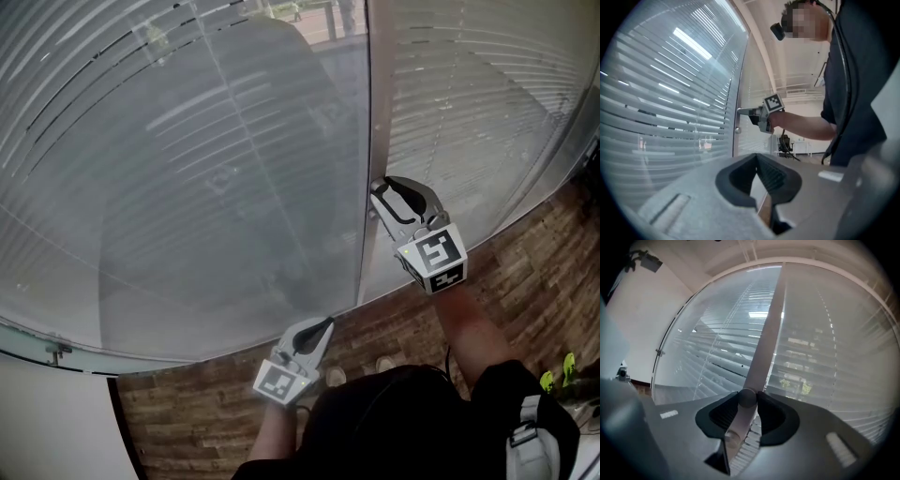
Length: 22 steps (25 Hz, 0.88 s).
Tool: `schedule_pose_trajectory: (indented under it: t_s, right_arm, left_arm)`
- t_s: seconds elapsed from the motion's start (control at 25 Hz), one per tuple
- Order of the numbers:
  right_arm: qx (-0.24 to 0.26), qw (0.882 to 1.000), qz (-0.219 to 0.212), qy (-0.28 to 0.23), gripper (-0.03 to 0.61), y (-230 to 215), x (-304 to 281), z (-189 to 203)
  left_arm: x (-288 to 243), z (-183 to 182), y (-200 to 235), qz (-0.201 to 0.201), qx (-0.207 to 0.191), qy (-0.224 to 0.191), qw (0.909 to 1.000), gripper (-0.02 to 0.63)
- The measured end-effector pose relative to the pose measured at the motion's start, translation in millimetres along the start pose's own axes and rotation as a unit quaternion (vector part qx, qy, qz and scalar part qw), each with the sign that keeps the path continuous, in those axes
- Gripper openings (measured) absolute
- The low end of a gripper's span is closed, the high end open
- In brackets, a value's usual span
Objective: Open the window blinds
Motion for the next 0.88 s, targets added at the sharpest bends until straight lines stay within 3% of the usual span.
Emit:
schedule_pose_trajectory:
  t_s: [0.28, 0.88]
  right_arm:
    - [-0.090, 0.995, -0.003, -0.046, 0.133, -4, 2, 10]
    - [-0.189, 0.977, -0.004, -0.098, 0.135, -5, 3, 11]
  left_arm:
    - [0, 1, 0, 0.003, 0.002, 0.004, 1.0000, 0.005]
    - [-1, 2, -1, 0.005, 0.001, 0.005, 1.0000, 0.005]
Point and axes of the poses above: the fingertips, and each gripper's own axes: x backward along the fingers, y to its left, z out of its underside, the point moved 8 cm from there along x, backward along the fingers, and after that the axes turned 14 degrees about -z, right-handed, at the moved point
